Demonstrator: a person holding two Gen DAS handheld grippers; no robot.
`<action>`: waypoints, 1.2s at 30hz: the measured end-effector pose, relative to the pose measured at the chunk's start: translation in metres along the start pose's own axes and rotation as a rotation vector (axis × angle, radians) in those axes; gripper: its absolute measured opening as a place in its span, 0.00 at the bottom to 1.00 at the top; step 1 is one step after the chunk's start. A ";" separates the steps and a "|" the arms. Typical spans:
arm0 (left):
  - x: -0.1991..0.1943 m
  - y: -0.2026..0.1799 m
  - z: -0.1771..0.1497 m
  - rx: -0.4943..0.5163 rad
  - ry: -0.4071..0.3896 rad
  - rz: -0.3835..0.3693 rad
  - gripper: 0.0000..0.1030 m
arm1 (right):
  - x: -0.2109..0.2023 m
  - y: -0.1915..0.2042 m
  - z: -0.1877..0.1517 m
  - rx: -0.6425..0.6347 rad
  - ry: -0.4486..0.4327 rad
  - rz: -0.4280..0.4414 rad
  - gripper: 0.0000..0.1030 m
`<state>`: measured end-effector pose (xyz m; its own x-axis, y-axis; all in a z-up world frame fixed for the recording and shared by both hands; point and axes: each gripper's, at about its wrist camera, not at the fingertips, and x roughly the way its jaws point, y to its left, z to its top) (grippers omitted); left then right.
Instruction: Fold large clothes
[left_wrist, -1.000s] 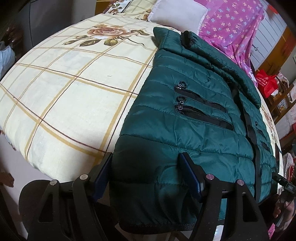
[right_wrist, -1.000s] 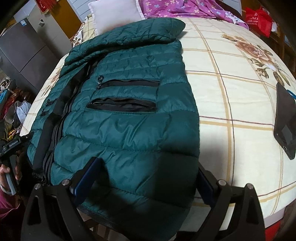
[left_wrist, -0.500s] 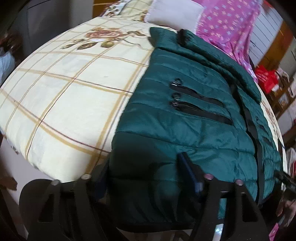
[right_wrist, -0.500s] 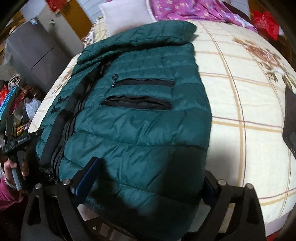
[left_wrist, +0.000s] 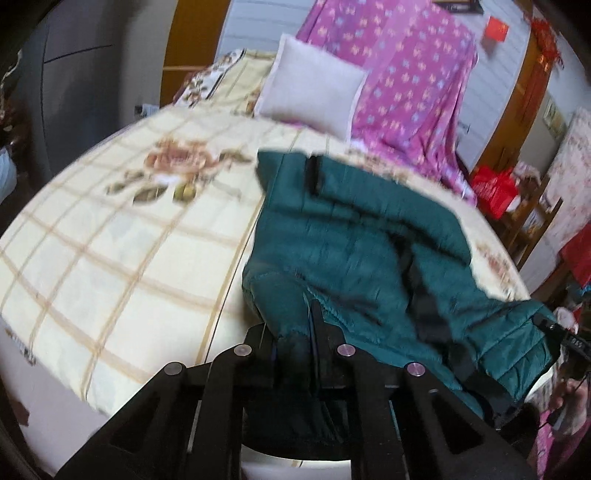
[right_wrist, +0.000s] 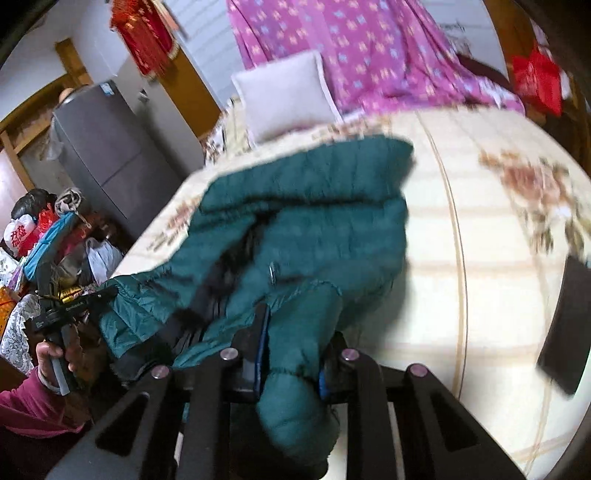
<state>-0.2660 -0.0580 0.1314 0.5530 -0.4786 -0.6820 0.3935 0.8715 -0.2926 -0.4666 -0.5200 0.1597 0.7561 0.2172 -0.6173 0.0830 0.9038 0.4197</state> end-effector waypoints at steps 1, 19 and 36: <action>0.001 0.000 0.010 -0.007 -0.014 -0.007 0.00 | 0.000 -0.001 0.008 -0.002 -0.016 -0.002 0.20; 0.125 -0.017 0.171 -0.087 -0.108 0.092 0.00 | 0.097 -0.082 0.182 0.111 -0.100 -0.154 0.20; 0.193 0.022 0.201 -0.207 -0.070 -0.096 0.15 | 0.192 -0.159 0.196 0.282 -0.054 -0.124 0.49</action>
<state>-0.0028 -0.1530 0.1279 0.5722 -0.5606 -0.5986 0.2922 0.8214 -0.4899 -0.2076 -0.6945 0.1049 0.7614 0.0848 -0.6427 0.3483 0.7826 0.5159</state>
